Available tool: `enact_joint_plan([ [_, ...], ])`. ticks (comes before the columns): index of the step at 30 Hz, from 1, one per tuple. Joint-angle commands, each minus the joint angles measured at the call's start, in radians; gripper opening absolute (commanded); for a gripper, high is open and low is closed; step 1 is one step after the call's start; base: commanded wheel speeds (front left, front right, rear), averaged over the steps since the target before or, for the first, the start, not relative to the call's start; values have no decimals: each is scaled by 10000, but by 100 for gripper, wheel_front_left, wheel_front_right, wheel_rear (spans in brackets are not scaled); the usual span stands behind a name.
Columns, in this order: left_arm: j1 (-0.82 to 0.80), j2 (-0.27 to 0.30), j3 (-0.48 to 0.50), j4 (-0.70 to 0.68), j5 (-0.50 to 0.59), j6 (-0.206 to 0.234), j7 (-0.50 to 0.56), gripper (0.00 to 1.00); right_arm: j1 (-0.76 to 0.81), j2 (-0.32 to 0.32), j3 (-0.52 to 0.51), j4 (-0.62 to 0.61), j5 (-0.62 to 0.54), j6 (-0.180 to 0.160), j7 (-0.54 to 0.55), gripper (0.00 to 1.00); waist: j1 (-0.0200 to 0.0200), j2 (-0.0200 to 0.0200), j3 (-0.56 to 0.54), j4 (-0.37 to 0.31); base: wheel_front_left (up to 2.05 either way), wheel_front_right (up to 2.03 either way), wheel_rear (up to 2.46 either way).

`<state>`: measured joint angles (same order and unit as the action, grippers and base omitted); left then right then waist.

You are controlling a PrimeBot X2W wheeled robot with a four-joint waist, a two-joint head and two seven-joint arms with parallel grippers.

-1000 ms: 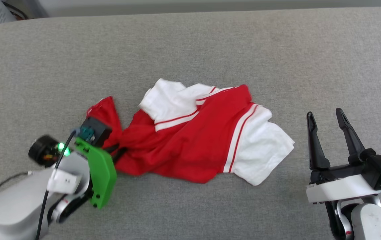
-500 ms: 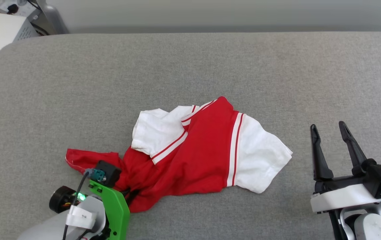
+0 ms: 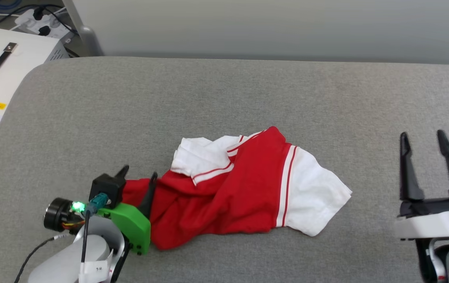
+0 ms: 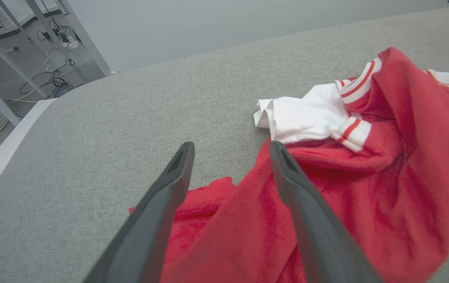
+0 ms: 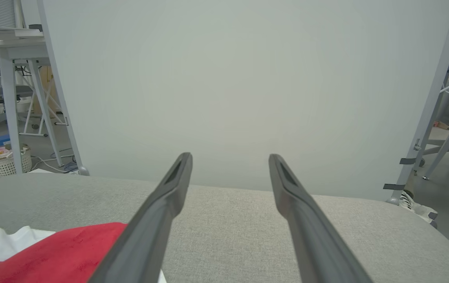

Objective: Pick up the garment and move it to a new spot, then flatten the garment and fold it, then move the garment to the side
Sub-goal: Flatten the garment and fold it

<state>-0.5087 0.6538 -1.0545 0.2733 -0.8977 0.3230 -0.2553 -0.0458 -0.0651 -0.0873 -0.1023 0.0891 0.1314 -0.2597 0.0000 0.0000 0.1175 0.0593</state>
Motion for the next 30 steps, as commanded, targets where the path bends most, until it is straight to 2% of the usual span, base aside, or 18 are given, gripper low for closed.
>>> enact_joint_plan([
  [1, 254, -160, 462, -280, 452, 280, -53, 100, -232, -178, -96, -125, -16, -7, -21, 100, 0, 0, -101, 150, 0, 0, 0],
  [6, 1404, -638, 2481, -1341, 2164, 1074, -61, 100, -626, -868, -8, -391, -18, -7, -21, 100, 0, 0, -139, 313, 0, 0, 0],
  [9, 2172, -1025, 3547, -1832, 3094, 1318, -62, 100, -872, -1477, 349, -188, 112, -7, -21, 100, 0, 0, -138, 386, 0, 0, 0],
  [11, 2706, -1336, 4278, -2104, 3797, 1375, -62, 100, -1060, -2051, 929, 60, 277, -7, -21, 100, 0, 0, -144, 430, 0, 0, 0],
  [14, 3355, -1809, 5133, -2423, 4646, 1279, -63, 100, -1439, -3025, 1941, 536, 904, -7, 151, 100, 0, 0, -135, 492, 0, 0, 0],
  [18, 3954, -2365, 5956, -2701, 5405, 1056, -63, 100, -2105, -4354, 3382, 709, 1814, -7, 1361, 100, 0, 0, -39, 565, 0, 0, 0],
  [21, 4214, -2777, 6502, -2779, 5791, 670, -63, 100, -2695, -5322, 4420, 703, 2651, -7, 2689, 100, 0, 0, 90, 622, 0, 0, 0],
  [24, 4316, -3149, 6943, -2777, 6183, 318, -64, 100, -3187, -6197, 5506, 690, 3642, -7, 4531, 100, 0, 0, 253, 701, 0, 0, 0],
  [30, 4279, -3802, 7626, -2954, 6873, -360, -64, 100, -4102, -7337, 7116, 526, 5263, -7, 7116, 100, 0, 0, 673, 881, 0, 0, 0],
])
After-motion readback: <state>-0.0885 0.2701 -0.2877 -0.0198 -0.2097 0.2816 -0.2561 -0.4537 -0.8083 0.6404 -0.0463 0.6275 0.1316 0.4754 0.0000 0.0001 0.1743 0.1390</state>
